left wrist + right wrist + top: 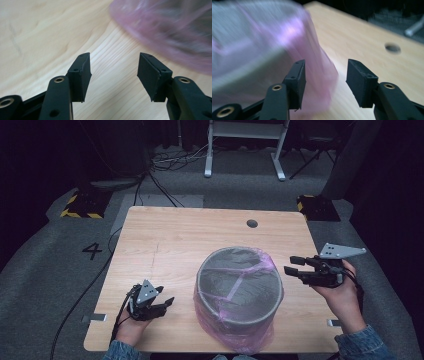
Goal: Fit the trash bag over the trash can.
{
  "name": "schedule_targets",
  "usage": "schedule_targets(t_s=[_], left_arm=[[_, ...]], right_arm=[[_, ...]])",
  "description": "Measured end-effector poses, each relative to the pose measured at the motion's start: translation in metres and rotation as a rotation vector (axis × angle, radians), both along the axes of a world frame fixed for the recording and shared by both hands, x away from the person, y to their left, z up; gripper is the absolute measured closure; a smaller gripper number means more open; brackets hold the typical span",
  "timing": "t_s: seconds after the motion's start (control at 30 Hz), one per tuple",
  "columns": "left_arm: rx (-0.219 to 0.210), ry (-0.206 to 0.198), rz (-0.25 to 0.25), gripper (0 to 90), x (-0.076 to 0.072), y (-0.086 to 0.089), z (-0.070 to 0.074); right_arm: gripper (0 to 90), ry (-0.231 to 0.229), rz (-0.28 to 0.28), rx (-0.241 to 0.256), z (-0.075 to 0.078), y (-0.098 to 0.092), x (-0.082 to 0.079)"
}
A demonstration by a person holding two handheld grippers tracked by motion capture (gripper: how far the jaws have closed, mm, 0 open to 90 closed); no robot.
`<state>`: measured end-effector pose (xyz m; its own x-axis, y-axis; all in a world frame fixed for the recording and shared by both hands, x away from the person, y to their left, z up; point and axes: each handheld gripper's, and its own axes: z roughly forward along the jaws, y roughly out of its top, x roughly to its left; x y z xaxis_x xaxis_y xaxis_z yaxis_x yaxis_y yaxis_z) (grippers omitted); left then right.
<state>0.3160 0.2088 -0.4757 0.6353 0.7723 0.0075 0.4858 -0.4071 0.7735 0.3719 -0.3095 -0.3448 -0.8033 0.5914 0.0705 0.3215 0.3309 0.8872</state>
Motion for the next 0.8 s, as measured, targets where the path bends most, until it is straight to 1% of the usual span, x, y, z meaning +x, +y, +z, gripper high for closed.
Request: schedule_targets(t_s=[0.03,0.07,0.13,0.17,0.2,0.27,0.3,0.33,0.37,0.43,0.47,0.53,0.57,0.6,0.67,0.73,0.8], left_arm=[[0.011,0.005,0.011,43.9,0.001,0.002,-0.001],[0.012,0.01,0.023,43.9,0.003,0.005,-0.003],[0.03,0.019,0.036,43.7,0.005,0.008,-0.005],[0.031,0.024,0.044,43.3,0.007,0.01,-0.006],[0.043,0.029,0.043,43.2,0.009,0.013,-0.008],[0.036,0.04,0.03,42.5,0.012,0.017,-0.01],[0.038,0.05,0.021,42.5,0.014,0.019,-0.011],[0.038,0.052,0.006,42.3,0.015,0.021,-0.013],[0.044,0.057,-0.006,41.7,0.017,0.024,-0.015],[0.068,0.075,-0.004,40.2,0.02,0.027,-0.019],[0.076,0.085,0.003,39.6,0.021,0.028,-0.021],[0.058,0.09,0.002,38.2,0.022,0.031,-0.023],[0.056,0.089,0.008,38.6,0.023,0.032,-0.023],[0.056,0.088,0.008,37.9,0.023,0.033,-0.023],[0.044,0.073,0.01,36.6,0.024,0.034,-0.025],[0.028,0.049,0.005,34.9,0.024,0.037,-0.028],[0.027,0.052,0.008,34.6,0.025,0.037,-0.028]], right_arm=[[49.6,-0.032,0.004,0.009,0.004,0.001,-0.002],[47.1,-0.054,0.003,0.004,0.009,0.003,-0.004],[43.2,-0.075,0.011,-0.001,0.018,0.009,-0.007],[40.6,-0.083,0.018,0.0,0.02,0.01,-0.007],[38.4,-0.09,0.022,0.0,0.023,0.013,-0.007],[35.5,-0.092,0.043,-0.002,0.027,0.018,-0.007],[33.1,-0.084,0.062,-0.007,0.029,0.02,-0.006],[31.0,-0.043,0.061,-0.007,0.029,0.022,-0.004],[30.1,-0.001,0.045,-0.01,0.029,0.024,-0.003],[29.6,-0.031,0.068,-0.015,0.032,0.026,-0.002],[29.1,-0.029,0.077,-0.028,0.034,0.028,-0.001],[24.1,-0.029,0.071,-0.061,0.038,0.031,0.0],[24.2,-0.026,0.07,-0.067,0.04,0.032,0.001],[23.3,-0.013,0.067,-0.075,0.043,0.033,0.002],[16.8,-0.006,0.056,-0.087,0.046,0.036,0.003],[14.5,0.004,0.03,-0.1,0.048,0.038,0.005],[14.0,0.029,0.026,-0.104,0.049,0.04,0.008]])
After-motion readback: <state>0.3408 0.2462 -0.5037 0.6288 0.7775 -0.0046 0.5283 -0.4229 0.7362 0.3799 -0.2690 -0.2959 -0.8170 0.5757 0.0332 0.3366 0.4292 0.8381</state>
